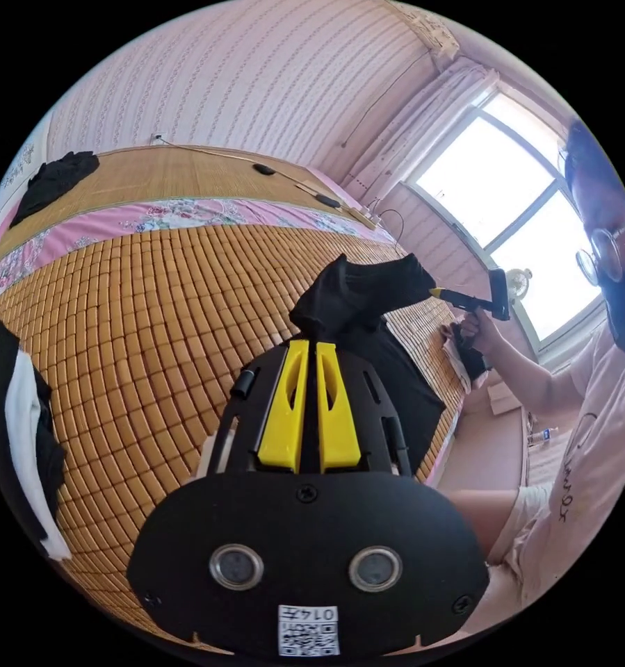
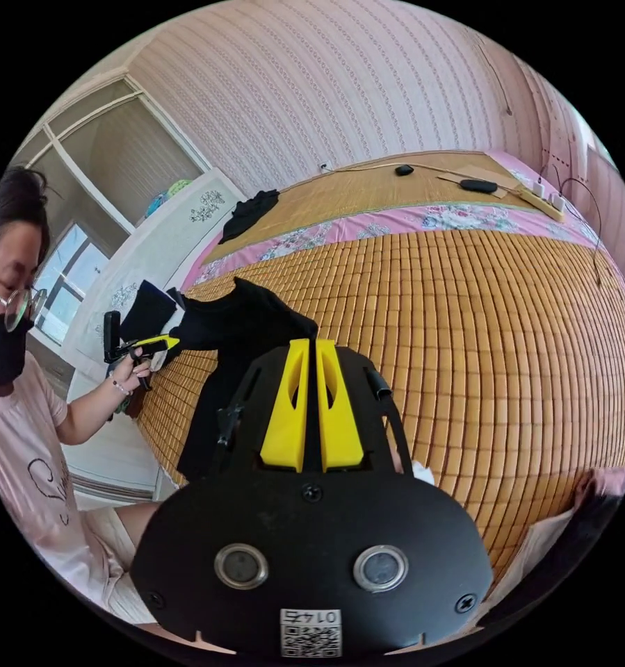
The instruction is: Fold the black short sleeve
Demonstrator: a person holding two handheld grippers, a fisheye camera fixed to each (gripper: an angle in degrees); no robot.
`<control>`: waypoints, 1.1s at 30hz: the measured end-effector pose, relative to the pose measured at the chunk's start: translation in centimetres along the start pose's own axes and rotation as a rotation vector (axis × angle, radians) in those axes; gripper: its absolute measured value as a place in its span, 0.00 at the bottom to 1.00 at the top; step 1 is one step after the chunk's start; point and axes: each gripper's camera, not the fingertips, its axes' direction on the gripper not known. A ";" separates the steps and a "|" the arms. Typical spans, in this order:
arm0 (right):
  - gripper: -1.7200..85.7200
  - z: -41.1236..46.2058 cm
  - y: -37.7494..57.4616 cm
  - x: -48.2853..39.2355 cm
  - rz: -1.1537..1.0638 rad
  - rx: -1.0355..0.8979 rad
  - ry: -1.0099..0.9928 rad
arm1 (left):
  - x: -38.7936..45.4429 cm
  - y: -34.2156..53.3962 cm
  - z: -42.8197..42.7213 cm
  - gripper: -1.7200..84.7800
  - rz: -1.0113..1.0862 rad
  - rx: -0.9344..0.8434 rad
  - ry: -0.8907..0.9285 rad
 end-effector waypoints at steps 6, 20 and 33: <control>0.02 1.0 12.0 2.6 0.240 -0.139 -0.015 | 0.8 11.5 1.0 0.01 -0.149 -0.068 0.031; 0.02 4.7 19.8 3.3 0.266 0.107 0.083 | 0.3 24.1 2.8 0.01 -0.105 0.249 0.043; 0.03 1.3 25.6 3.0 0.282 0.313 -0.111 | 4.8 29.8 1.4 0.01 0.067 0.287 0.027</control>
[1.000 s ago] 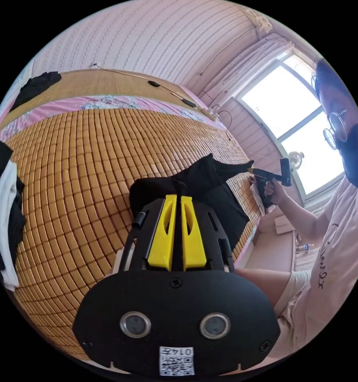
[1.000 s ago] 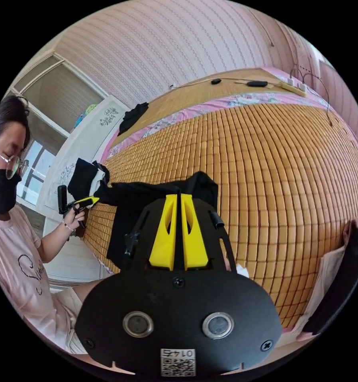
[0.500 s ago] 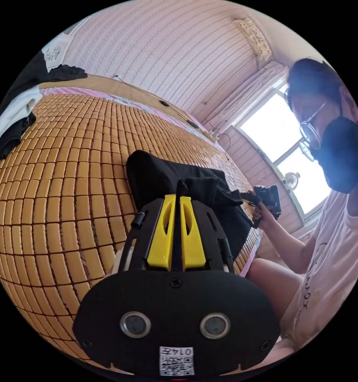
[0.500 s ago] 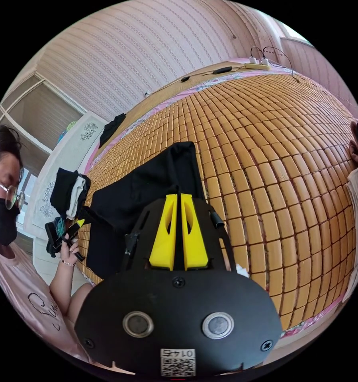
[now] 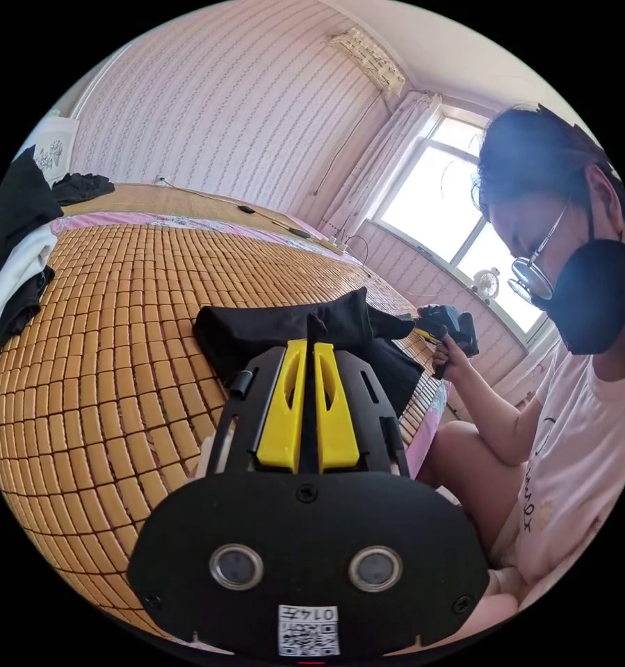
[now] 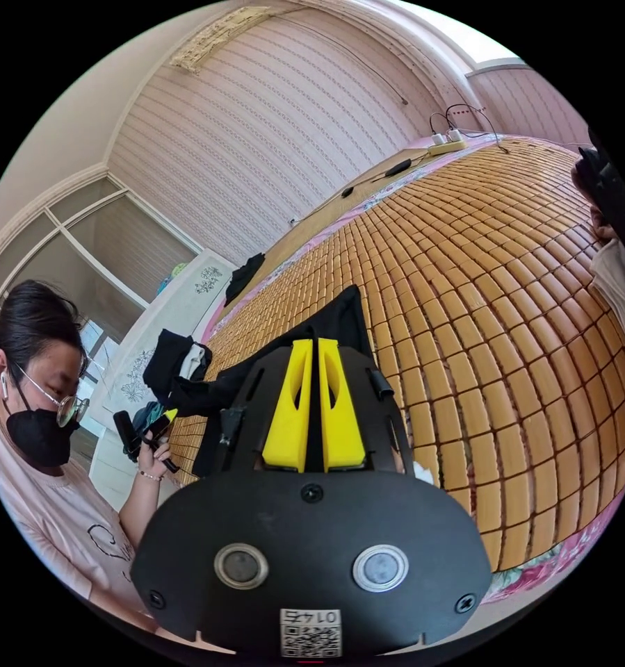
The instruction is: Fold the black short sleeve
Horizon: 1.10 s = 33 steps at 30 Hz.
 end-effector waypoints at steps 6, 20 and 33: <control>0.03 0.7 2.0 1.0 0.045 -0.159 0.033 | 2.3 3.0 1.4 0.01 0.062 -0.184 -0.029; 0.02 2.8 3.5 -7.2 -0.174 -0.176 0.283 | 5.3 4.0 5.3 0.01 0.051 -0.167 -0.085; 0.01 13.6 6.3 -18.0 -0.547 -0.559 0.372 | 12.9 6.8 18.6 0.01 0.311 -0.528 -0.052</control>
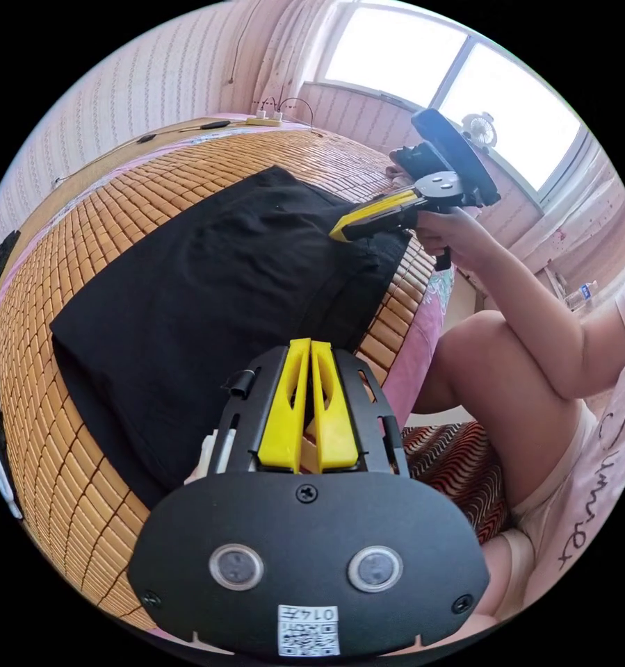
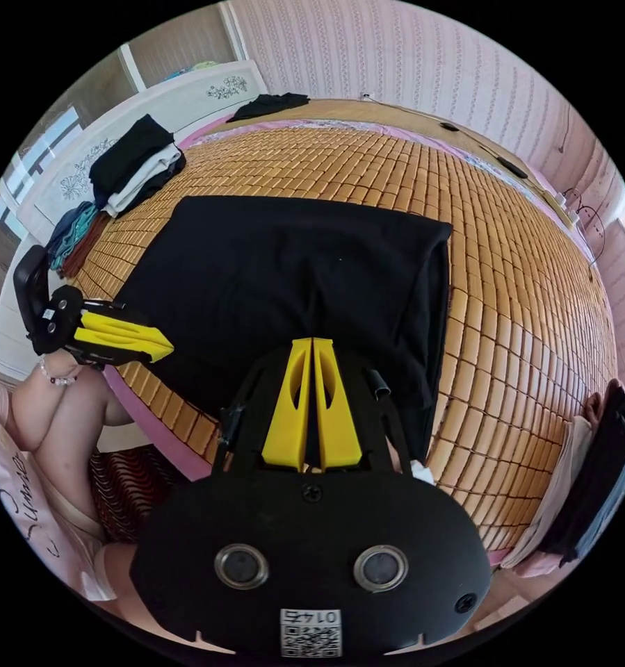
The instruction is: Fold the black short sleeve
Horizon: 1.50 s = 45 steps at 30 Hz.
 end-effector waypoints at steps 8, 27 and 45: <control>0.01 -1.0 -0.9 -1.1 0.138 -0.010 0.159 | -0.7 0.1 1.3 0.01 -0.015 0.026 0.059; 0.01 -0.2 -15.3 -11.8 -0.103 0.016 0.065 | 0.2 -1.7 4.4 0.01 -0.074 0.092 -0.097; 0.01 6.2 -27.1 -15.5 -0.366 -0.306 0.220 | -2.2 -2.4 6.3 0.01 -0.152 0.097 0.050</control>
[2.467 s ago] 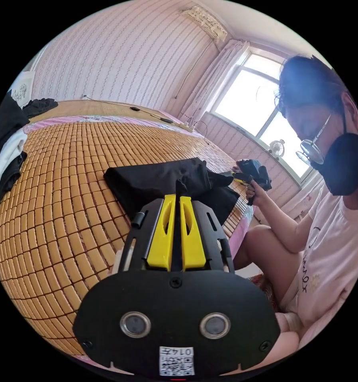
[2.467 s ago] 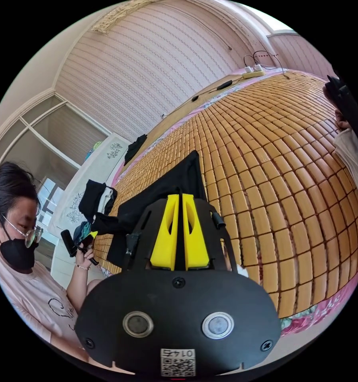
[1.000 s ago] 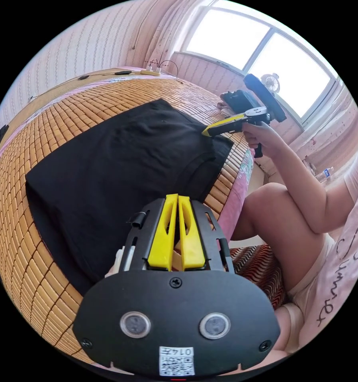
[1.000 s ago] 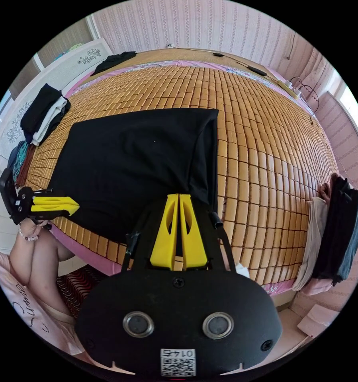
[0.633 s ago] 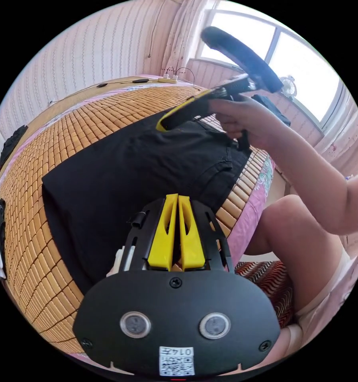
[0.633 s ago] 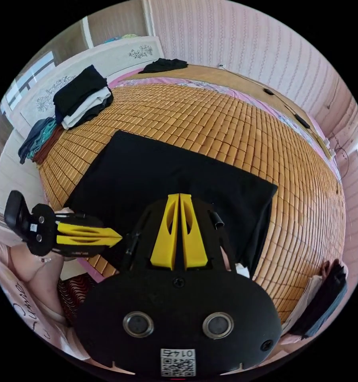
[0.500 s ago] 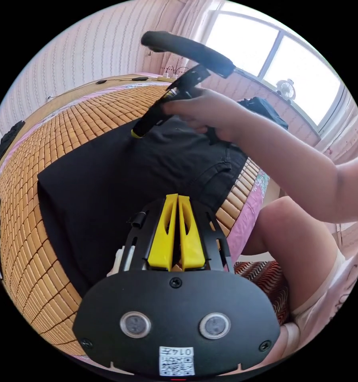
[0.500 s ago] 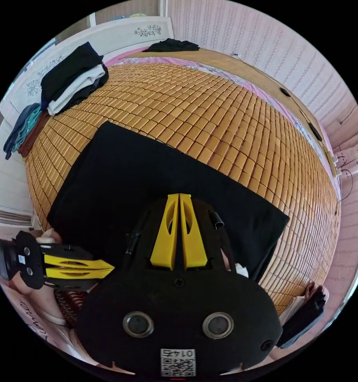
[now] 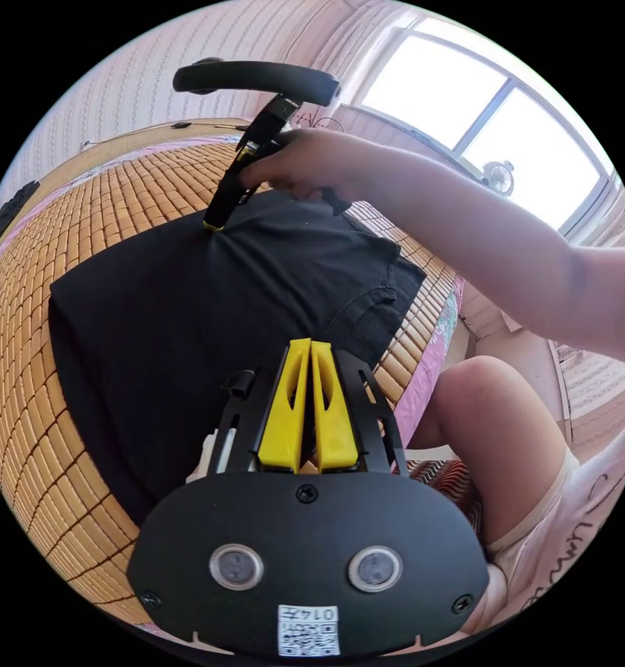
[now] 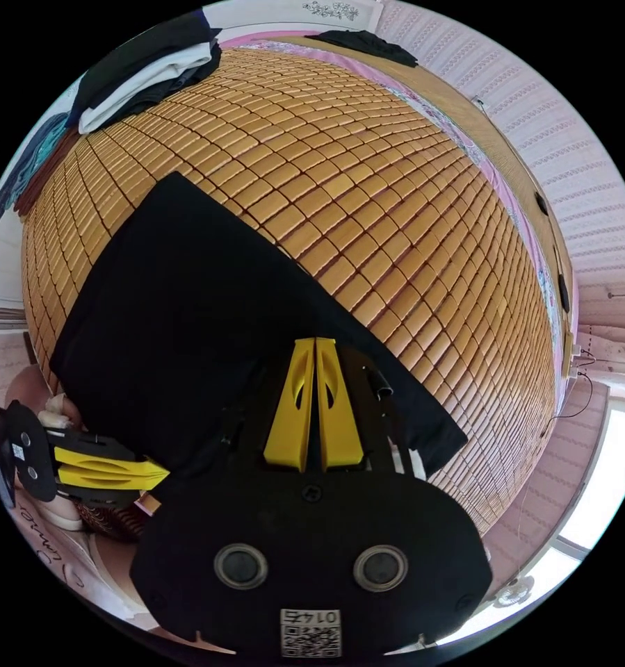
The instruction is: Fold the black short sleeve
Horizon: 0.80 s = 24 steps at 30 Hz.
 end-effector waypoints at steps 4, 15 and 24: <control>0.01 -0.1 -1.0 1.3 -0.032 -0.082 -0.049 | 0.2 0.0 0.4 0.01 0.002 0.001 0.000; 0.02 -0.4 7.5 5.1 0.224 0.170 -0.122 | 1.4 0.2 1.9 0.01 0.050 -0.016 0.029; 0.08 2.9 32.4 9.2 0.848 0.299 -0.164 | 4.7 1.5 0.5 0.06 0.128 0.164 0.067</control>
